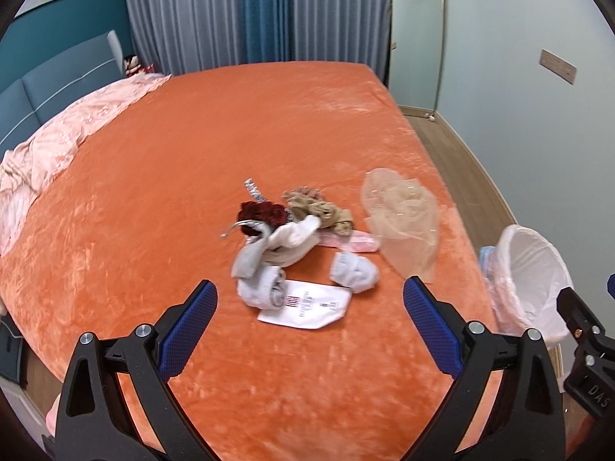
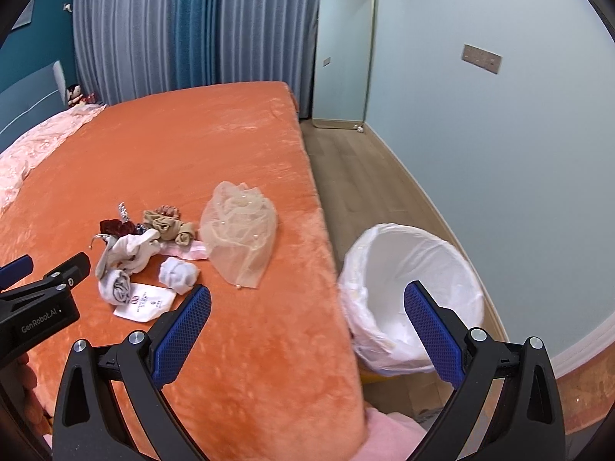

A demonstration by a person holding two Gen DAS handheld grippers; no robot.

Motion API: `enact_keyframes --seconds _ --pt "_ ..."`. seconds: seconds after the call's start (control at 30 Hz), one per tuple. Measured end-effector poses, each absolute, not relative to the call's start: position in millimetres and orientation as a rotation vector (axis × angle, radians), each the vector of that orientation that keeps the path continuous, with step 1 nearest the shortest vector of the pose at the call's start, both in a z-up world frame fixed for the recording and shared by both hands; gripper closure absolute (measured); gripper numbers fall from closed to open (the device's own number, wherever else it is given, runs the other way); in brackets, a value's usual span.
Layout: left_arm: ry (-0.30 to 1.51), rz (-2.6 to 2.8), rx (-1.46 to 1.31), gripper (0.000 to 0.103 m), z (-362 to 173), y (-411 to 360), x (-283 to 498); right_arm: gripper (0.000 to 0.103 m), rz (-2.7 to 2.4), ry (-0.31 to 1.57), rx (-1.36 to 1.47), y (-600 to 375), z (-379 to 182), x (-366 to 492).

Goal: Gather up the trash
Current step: 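Grasp the grey sock with the left tool while the right tool grasps a white sock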

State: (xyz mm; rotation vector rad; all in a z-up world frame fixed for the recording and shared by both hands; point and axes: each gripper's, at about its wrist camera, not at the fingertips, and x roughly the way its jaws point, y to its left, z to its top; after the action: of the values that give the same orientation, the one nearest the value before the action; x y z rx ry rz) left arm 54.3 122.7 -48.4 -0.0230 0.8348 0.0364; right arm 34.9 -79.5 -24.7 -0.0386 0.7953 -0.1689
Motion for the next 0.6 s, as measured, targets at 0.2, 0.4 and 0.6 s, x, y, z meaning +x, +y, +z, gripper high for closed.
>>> enact_keyframes --seconds 0.2,0.4,0.6 --pt "0.870 0.064 -0.064 0.010 -73 162 79 0.007 -0.119 0.817 -0.036 -54 -46 62" --pt "0.910 0.079 -0.095 0.010 -101 195 107 0.007 -0.068 0.851 -0.040 -25 -71 90" --pt "0.956 0.067 -0.134 0.010 -127 211 136 0.007 -0.023 0.898 -0.038 1 -98 119"
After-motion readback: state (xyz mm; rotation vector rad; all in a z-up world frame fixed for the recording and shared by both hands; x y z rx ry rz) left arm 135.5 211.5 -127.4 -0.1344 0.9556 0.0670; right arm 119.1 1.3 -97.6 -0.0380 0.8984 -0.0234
